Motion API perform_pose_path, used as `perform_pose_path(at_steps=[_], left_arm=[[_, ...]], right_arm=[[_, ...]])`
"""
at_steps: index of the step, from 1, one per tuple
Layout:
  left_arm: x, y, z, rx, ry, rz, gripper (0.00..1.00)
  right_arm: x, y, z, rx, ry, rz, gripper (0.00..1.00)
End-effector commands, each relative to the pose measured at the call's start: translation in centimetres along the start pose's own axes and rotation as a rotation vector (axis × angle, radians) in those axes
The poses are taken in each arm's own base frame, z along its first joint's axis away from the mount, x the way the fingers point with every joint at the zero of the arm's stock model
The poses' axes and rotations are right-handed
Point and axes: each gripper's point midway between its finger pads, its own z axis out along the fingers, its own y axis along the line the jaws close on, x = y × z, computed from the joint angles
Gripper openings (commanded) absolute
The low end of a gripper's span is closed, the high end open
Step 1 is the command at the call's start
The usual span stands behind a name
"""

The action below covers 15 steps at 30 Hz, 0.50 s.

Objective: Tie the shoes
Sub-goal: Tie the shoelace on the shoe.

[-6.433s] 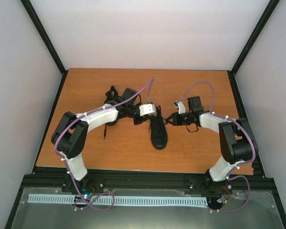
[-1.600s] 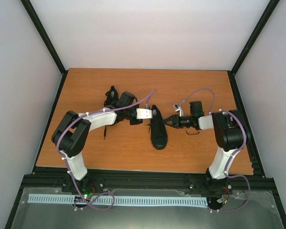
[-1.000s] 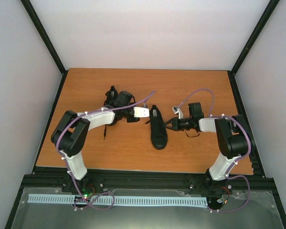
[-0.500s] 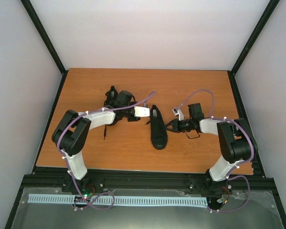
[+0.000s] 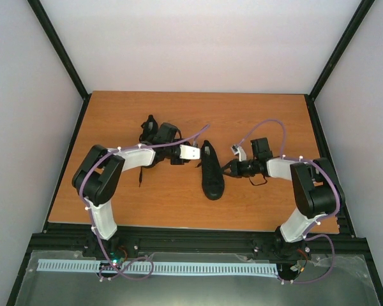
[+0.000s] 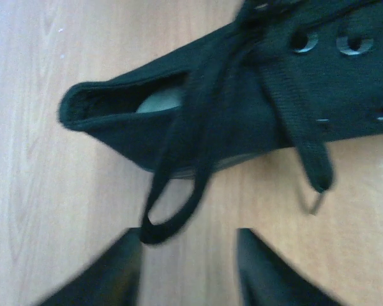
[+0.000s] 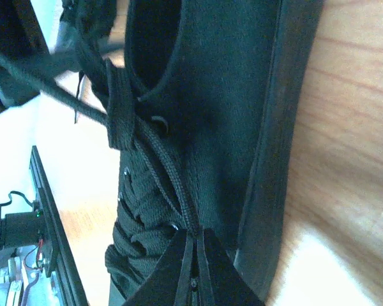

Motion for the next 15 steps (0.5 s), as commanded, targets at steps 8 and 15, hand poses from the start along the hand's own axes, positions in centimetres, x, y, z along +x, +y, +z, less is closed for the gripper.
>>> perform_pose_path(at_steps=[8, 15], left_arm=[[-7.3, -2.2, -5.9, 0.182, -0.213, 0.090, 0.72], [-7.1, -4.3, -4.2, 0.246, -0.179, 0.043, 0.56]], right_arm=[[-3.8, 0.2, 0.0, 0.058, -0.016, -0.102, 0.03], [-4.8, 0.6, -0.2, 0.048, -0.033, -0.124, 0.03]])
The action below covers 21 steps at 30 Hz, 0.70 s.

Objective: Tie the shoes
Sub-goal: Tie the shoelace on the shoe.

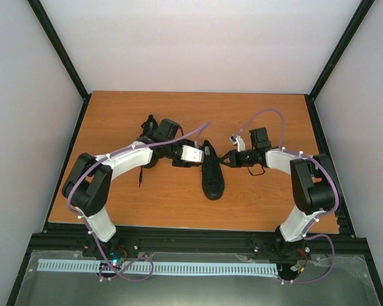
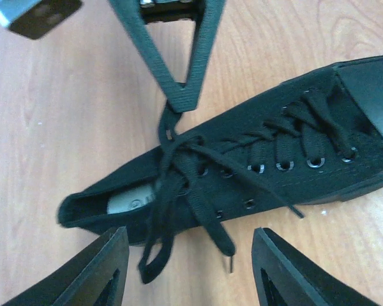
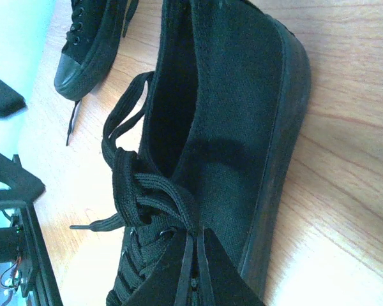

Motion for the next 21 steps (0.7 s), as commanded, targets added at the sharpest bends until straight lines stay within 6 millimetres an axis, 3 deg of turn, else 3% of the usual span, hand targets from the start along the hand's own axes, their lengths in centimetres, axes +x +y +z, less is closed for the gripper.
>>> perform_pose_path(at_steps=[1, 3, 7, 9, 12, 18, 21], left_arm=[[-0.6, -2.0, 0.7, 0.092, -0.024, -0.033, 0.56], [-0.7, -1.6, 1.0, 0.073, -0.023, -0.086, 0.60], [0.7, 1.1, 1.6, -0.055, 0.049, -0.117, 0.63], [0.7, 0.8, 1.5, -0.042, 0.056, -0.068, 0.63], [-1.1, -0.6, 0.9, 0.018, -0.020, -0.041, 0.63], [-4.5, 3.0, 1.8, -0.090, -0.174, -0.360, 0.54], [-3.9, 3.0, 3.3, -0.095, -0.178, -0.482, 0.51]], right_arm=[[-0.6, 0.2, 0.2, -0.004, -0.003, -0.031, 0.03], [-0.3, 0.9, 0.8, -0.017, 0.017, -0.045, 0.03], [-0.5, 1.2, 1.2, -0.021, 0.023, -0.063, 0.03], [-0.7, 1.5, 1.3, -0.024, 0.024, -0.071, 0.03], [-0.6, 2.0, 1.6, -0.029, 0.036, -0.083, 0.03], [-0.5, 2.4, 1.8, -0.020, 0.039, -0.094, 0.03], [-0.8, 2.4, 1.5, -0.003, 0.029, -0.101, 0.03]])
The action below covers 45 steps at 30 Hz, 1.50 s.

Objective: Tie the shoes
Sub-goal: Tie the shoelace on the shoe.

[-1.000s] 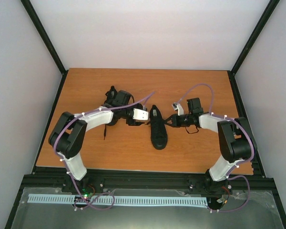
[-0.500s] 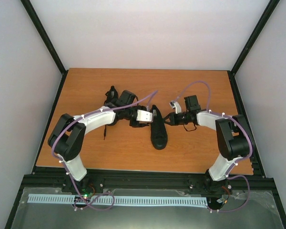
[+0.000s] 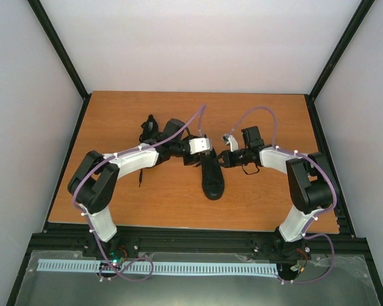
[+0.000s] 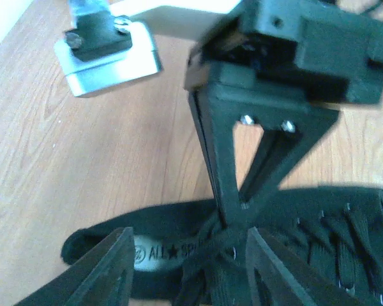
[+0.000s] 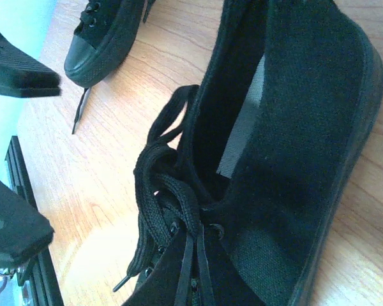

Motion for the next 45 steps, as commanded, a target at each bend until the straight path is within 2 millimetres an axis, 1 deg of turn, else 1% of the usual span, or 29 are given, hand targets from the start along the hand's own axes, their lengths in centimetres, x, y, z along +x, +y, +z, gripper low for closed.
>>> perform_pose_path(at_steps=[1, 3, 6, 8, 10, 12, 18, 20, 22, 25, 28, 33, 39, 45], left_arm=[[-1.5, 1.1, 2.0, -0.035, -0.094, -0.219, 0.49], [-1.1, 0.9, 2.7, -0.034, -0.092, -0.233, 0.47], [-0.9, 0.1, 3.4, 0.001, -0.095, -0.227, 0.46], [-0.8, 0.4, 3.8, -0.011, -0.092, -0.232, 0.44], [-0.4, 0.8, 4.1, -0.036, -0.083, -0.228, 0.40], [0.1, 0.9, 4.4, -0.045, -0.066, -0.224, 0.35], [2.0, -1.2, 4.5, 0.030, 0.007, -0.200, 0.32], [2.5, -1.4, 4.4, 0.032, 0.029, -0.184, 0.31], [2.6, -1.3, 4.4, 0.028, 0.031, -0.171, 0.30], [2.6, -1.2, 4.4, 0.022, 0.031, -0.161, 0.25], [3.0, -1.3, 4.5, 0.017, 0.037, -0.158, 0.23], [3.2, -1.5, 4.5, 0.021, 0.041, -0.157, 0.23], [3.2, -1.7, 4.5, 0.031, 0.040, -0.153, 0.17], [3.1, -1.8, 4.4, 0.037, 0.035, -0.149, 0.17]], right_arm=[[-0.9, 0.3, -0.4, 0.027, -0.014, -0.034, 0.03], [-1.0, 0.3, -0.5, 0.038, -0.017, -0.039, 0.03], [-1.1, 0.2, -0.5, 0.048, -0.020, -0.044, 0.03], [-1.3, 0.2, -0.7, 0.052, -0.024, -0.046, 0.03], [-1.4, 0.4, -0.9, 0.057, -0.028, -0.052, 0.03], [-1.4, 0.5, -1.1, 0.064, -0.031, -0.058, 0.03], [-1.7, 0.9, -2.1, 0.099, -0.046, -0.080, 0.03], [-1.7, 1.0, -2.4, 0.103, -0.050, -0.085, 0.03], [-1.8, 1.2, -2.6, 0.103, -0.054, -0.089, 0.03], [-1.8, 1.4, -2.8, 0.108, -0.057, -0.093, 0.03], [-1.6, 1.5, -3.2, 0.119, -0.058, -0.092, 0.03], [-1.1, 1.7, -3.8, 0.133, -0.055, -0.092, 0.03], [-0.2, 1.7, -3.7, 0.129, -0.041, -0.075, 0.03], [0.4, 1.7, -3.9, 0.128, -0.039, -0.067, 0.03]])
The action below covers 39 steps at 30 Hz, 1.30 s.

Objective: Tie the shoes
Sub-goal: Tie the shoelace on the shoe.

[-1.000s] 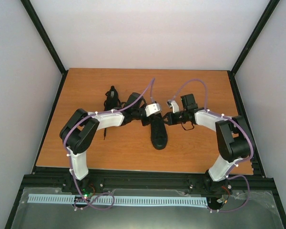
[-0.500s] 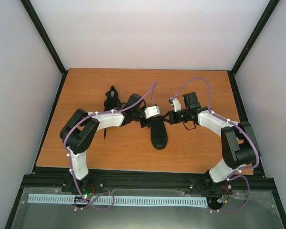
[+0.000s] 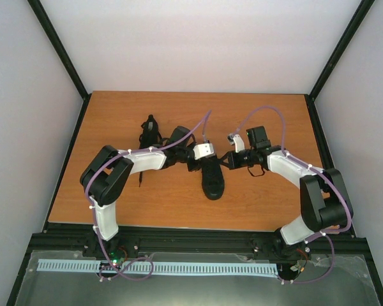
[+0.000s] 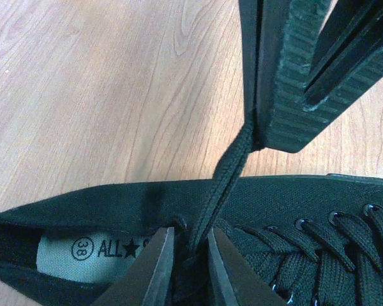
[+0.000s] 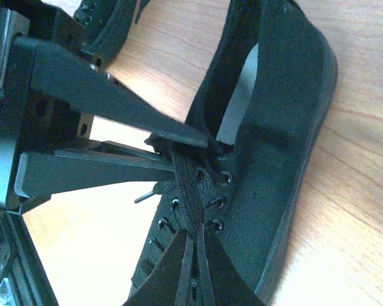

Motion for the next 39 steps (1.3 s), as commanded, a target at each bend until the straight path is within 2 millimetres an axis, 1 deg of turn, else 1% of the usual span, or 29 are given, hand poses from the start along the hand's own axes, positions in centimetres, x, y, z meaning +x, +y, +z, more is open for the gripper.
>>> perform_pose_path(at_steps=[1, 3, 6, 7, 9, 11, 12, 14, 16, 18, 20, 23, 24, 26, 28, 30, 31, 32, 35, 36, 37, 39], left_arm=[[-0.1, -0.6, 0.1, 0.025, -0.012, 0.028, 0.20], [-1.4, -0.7, -0.5, 0.042, -0.051, 0.043, 0.32], [-3.4, -0.9, -2.0, 0.064, -0.076, 0.126, 0.45], [-3.8, -1.0, -2.6, 0.066, -0.070, 0.165, 0.50], [-3.8, -1.2, -4.0, 0.077, -0.044, 0.262, 0.61], [-3.2, -1.3, -5.3, 0.090, 0.003, 0.340, 0.71], [-2.5, -1.3, -5.8, 0.096, 0.039, 0.378, 0.75], [-0.2, -0.9, -6.5, 0.106, 0.134, 0.420, 0.78], [1.9, 0.0, -6.7, 0.095, 0.206, 0.432, 0.79], [3.9, 0.4, -6.4, 0.097, 0.260, 0.435, 0.79], [5.1, 0.2, -5.6, 0.106, 0.273, 0.440, 0.81], [5.4, 0.6, -4.1, 0.060, 0.257, 0.454, 0.83], [5.3, 1.2, -3.6, 0.033, 0.253, 0.457, 0.83], [5.1, 2.5, -2.8, -0.030, 0.238, 0.451, 0.80], [4.7, 3.2, -2.2, -0.061, 0.217, 0.456, 0.74], [4.4, 2.9, -1.9, -0.045, 0.193, 0.460, 0.68], [4.5, 2.7, -1.8, -0.031, 0.188, 0.464, 0.64], [4.6, 2.5, -1.7, -0.021, 0.188, 0.470, 0.56], [4.6, 3.2, -1.8, -0.048, 0.203, 0.478, 0.15], [4.4, 3.5, -2.0, -0.066, 0.206, 0.478, 0.04], [4.3, 3.9, -2.2, -0.082, 0.212, 0.481, 0.01], [4.1, 4.7, -2.6, -0.108, 0.223, 0.500, 0.01]], right_arm=[[0.4, 0.3, -0.3, -0.005, -0.004, -0.007, 0.03], [0.7, 0.0, 0.1, -0.005, 0.009, 0.006, 0.03], [0.9, -0.2, 0.4, -0.008, 0.011, 0.011, 0.03], [0.8, -0.2, 0.4, -0.008, 0.009, 0.010, 0.03], [0.9, -0.3, 0.5, -0.007, 0.010, 0.007, 0.03], [0.9, -0.3, 0.6, -0.010, 0.012, 0.010, 0.03], [0.9, -0.3, 0.7, -0.014, 0.014, 0.011, 0.03], [0.9, -0.3, 0.8, -0.019, 0.015, 0.012, 0.03], [1.0, -0.4, 0.9, -0.019, 0.015, 0.013, 0.03], [1.0, -0.4, 0.9, -0.020, 0.015, 0.013, 0.03], [1.0, -0.5, 1.1, -0.019, 0.017, 0.014, 0.03], [1.0, -0.6, 1.1, -0.019, 0.018, 0.020, 0.03], [1.0, -0.5, 1.1, -0.022, 0.016, 0.020, 0.03], [0.9, -0.4, 1.1, -0.028, 0.013, 0.021, 0.03], [0.9, -0.4, 1.2, -0.033, 0.014, 0.022, 0.03], [0.9, -0.4, 1.3, -0.034, 0.017, 0.025, 0.03], [1.0, -0.4, 1.3, -0.035, 0.020, 0.026, 0.03], [1.0, -0.5, 1.3, -0.034, 0.022, 0.028, 0.03], [1.3, -0.4, 1.4, -0.040, 0.029, 0.034, 0.03], [1.5, -0.5, 1.4, -0.040, 0.033, 0.038, 0.03], [1.8, -0.5, 1.5, -0.040, 0.039, 0.042, 0.03], [2.5, -0.6, 1.6, -0.042, 0.054, 0.055, 0.03]])
